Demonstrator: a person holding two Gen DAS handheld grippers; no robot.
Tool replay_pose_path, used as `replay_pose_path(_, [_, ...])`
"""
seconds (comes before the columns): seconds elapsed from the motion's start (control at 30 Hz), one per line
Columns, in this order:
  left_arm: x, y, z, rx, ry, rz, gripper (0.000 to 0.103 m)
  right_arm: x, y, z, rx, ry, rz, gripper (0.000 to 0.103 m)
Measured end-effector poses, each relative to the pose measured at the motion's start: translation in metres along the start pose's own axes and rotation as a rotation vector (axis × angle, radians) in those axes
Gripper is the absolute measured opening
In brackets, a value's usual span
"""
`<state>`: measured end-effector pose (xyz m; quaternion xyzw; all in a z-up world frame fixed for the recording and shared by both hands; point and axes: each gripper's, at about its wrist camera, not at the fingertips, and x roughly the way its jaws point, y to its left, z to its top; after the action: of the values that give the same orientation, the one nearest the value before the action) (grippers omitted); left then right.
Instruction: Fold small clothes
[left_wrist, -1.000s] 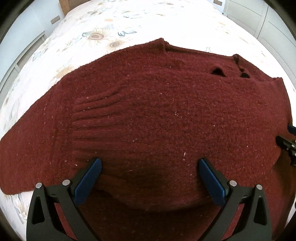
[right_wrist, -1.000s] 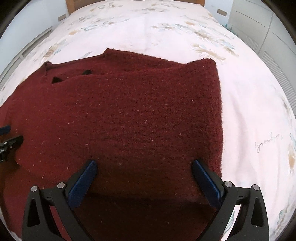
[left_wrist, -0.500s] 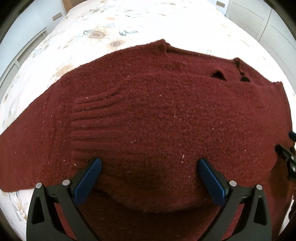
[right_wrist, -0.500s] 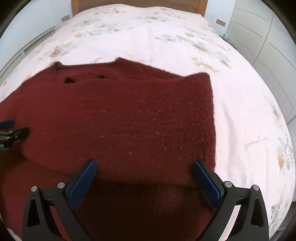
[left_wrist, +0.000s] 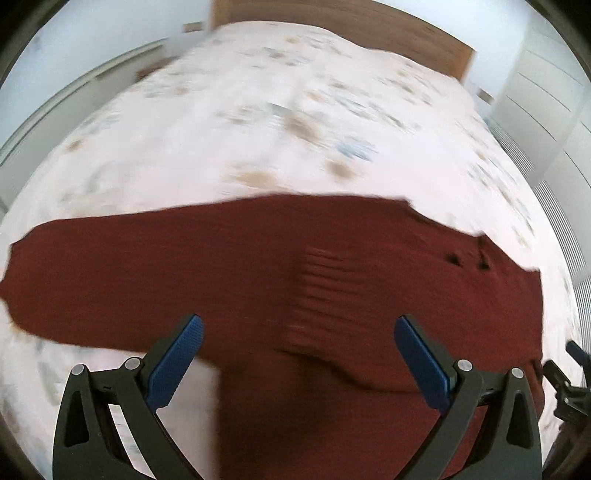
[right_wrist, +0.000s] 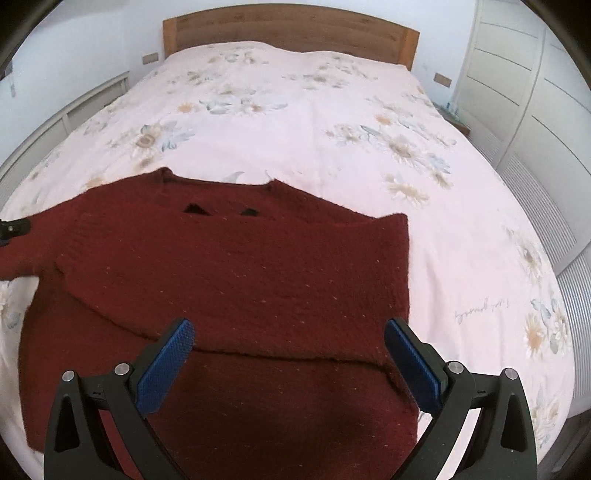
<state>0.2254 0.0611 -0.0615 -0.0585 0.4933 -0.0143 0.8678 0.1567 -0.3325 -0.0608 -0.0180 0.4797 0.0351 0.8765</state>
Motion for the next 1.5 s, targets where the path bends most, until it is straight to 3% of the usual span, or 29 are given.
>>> replay_pose_path(0.1, [-0.015, 0.035, 0.006, -0.061, -0.021, 0.084, 0.102, 0.000, 0.004, 0.000, -0.003, 0.007, 0.000, 0.102])
replay_pose_path(0.23, [-0.022, 0.088, 0.002, -0.214, -0.037, 0.130, 0.102, 0.001, 0.004, -0.002, 0.005, 0.017, -0.003, 0.102])
replay_pose_path(0.5, [-0.017, 0.198, -0.011, -0.512, 0.047, 0.246, 0.102, 0.003, 0.000, -0.005, 0.040, 0.025, -0.014, 0.102])
replay_pose_path(0.67, [-0.011, 0.246, -0.019, -0.665, 0.083, 0.286, 0.102, 0.006, 0.000, -0.007, 0.024, 0.037, -0.033, 0.102])
replay_pose_path(0.9, [0.007, 0.276, -0.026, -0.710, 0.119, 0.316, 0.102, 0.017, -0.003, -0.010, 0.019, 0.063, -0.052, 0.102])
replay_pose_path(1.2, [0.010, 0.276, -0.030, -0.634, 0.108, 0.354, 0.100, 0.024, -0.005, -0.012, 0.023, 0.081, -0.050, 0.102])
replay_pose_path(1.27, [0.009, 0.275, -0.028, -0.633, 0.103, 0.351, 0.095, 0.024, -0.004, -0.013, 0.018, 0.079, -0.050, 0.102])
replay_pose_path(1.37, [0.007, 0.274, -0.023, -0.615, 0.097, 0.348, 0.078, 0.022, -0.005, -0.015, 0.024, 0.078, -0.041, 0.102])
replay_pose_path(1.5, [-0.001, 0.270, -0.013, -0.586, 0.103, 0.341, 0.038, 0.017, -0.008, -0.015, 0.032, 0.070, -0.036, 0.102])
